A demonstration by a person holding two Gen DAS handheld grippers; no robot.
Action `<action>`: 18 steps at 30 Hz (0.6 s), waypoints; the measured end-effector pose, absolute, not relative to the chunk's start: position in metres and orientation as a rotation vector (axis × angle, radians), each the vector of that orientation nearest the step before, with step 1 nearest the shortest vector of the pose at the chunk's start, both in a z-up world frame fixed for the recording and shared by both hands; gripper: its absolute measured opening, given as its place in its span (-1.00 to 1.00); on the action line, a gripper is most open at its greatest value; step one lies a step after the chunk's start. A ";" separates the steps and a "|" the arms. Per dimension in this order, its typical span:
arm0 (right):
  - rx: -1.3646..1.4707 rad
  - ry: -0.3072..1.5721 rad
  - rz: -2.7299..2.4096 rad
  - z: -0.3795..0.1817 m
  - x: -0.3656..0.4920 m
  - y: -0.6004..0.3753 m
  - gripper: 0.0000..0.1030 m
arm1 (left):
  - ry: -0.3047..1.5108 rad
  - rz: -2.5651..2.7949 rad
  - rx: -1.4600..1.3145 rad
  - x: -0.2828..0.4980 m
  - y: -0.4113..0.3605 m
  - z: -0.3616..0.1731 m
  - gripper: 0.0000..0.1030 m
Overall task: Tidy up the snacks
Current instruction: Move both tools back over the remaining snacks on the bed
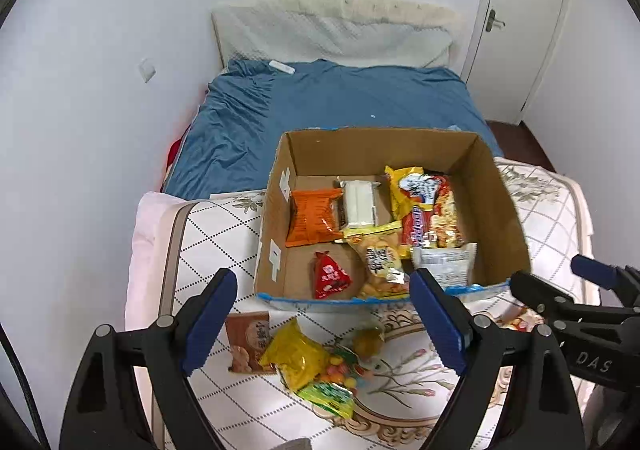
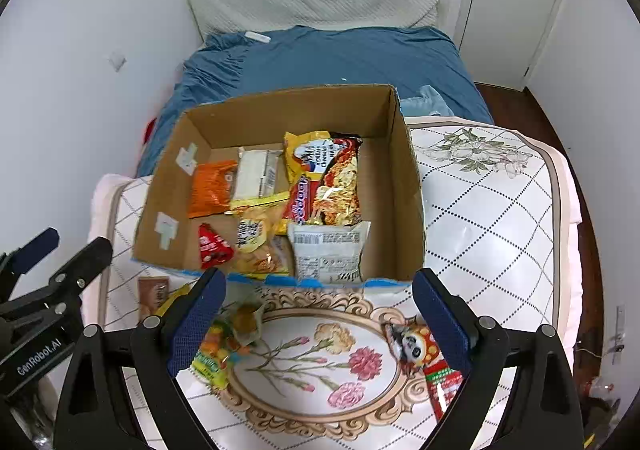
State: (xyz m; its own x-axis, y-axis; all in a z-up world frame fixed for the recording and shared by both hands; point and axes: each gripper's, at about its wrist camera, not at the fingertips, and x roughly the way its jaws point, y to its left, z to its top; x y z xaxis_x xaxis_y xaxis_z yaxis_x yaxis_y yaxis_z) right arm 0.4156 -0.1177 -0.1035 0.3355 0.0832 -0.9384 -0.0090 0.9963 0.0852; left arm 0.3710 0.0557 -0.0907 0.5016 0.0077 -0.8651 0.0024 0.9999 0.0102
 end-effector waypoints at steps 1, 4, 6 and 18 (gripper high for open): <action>0.073 1.224 0.068 -0.100 0.410 -0.118 0.87 | 1.036 0.008 0.012 0.366 0.054 -0.087 0.71; 0.084 1.230 0.082 -0.098 0.397 -0.120 0.87 | 1.023 0.019 0.008 0.351 0.051 -0.082 0.71; 0.095 1.240 0.085 -0.100 0.387 -0.123 0.87 | 1.033 0.030 0.007 0.342 0.049 -0.085 0.71; 0.259 1.428 -0.026 -0.186 0.324 -0.183 0.87 | 1.325 0.084 0.115 0.313 0.033 -0.211 0.71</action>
